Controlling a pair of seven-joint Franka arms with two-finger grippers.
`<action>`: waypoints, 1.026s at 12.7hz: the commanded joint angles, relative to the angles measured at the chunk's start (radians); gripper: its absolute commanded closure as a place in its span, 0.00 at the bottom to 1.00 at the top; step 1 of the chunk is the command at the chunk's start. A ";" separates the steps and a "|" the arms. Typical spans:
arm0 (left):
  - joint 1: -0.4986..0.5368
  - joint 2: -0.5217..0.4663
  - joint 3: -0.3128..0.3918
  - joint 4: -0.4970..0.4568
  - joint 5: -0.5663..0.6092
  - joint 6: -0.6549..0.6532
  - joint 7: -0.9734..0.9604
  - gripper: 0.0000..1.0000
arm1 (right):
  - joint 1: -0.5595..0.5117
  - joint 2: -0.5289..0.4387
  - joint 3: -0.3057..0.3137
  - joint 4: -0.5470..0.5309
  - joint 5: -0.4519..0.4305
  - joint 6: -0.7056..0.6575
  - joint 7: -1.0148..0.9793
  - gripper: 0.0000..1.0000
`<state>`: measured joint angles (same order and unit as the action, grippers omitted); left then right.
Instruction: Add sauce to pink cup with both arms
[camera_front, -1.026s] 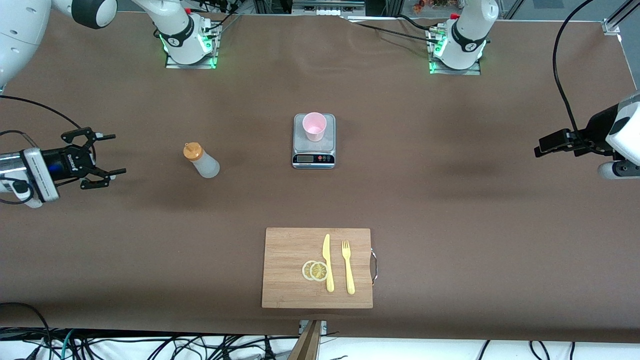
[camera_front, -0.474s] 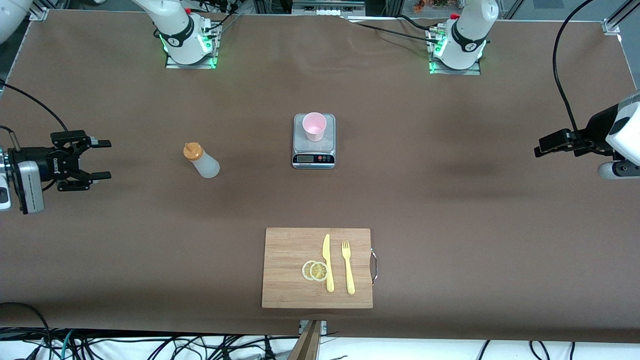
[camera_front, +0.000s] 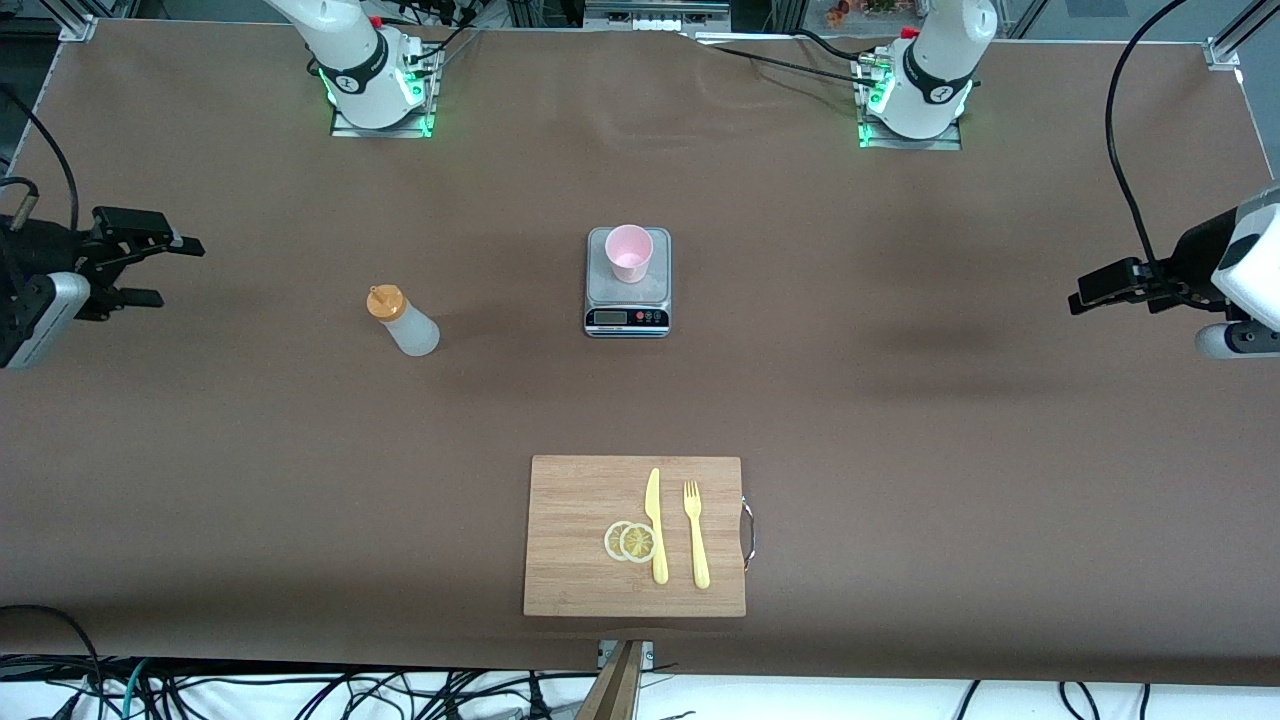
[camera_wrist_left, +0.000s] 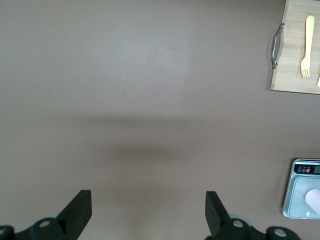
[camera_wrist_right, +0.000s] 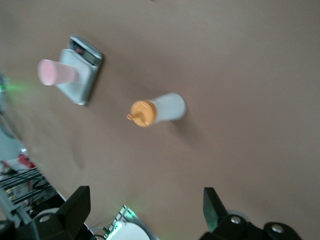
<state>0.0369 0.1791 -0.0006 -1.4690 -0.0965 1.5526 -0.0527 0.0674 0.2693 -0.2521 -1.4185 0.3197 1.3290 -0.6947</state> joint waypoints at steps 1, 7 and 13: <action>-0.006 0.011 0.002 0.030 0.026 -0.023 0.017 0.00 | -0.017 -0.113 0.094 -0.112 -0.193 0.058 0.186 0.00; -0.006 0.011 0.002 0.030 0.026 -0.023 0.017 0.00 | -0.029 -0.269 0.192 -0.333 -0.367 0.194 0.561 0.00; -0.006 0.011 0.002 0.030 0.026 -0.023 0.017 0.00 | -0.124 -0.324 0.214 -0.393 -0.298 0.329 0.581 0.00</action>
<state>0.0369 0.1792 -0.0006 -1.4689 -0.0965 1.5526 -0.0527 -0.0202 -0.0233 -0.0655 -1.7790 0.0018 1.6211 -0.1168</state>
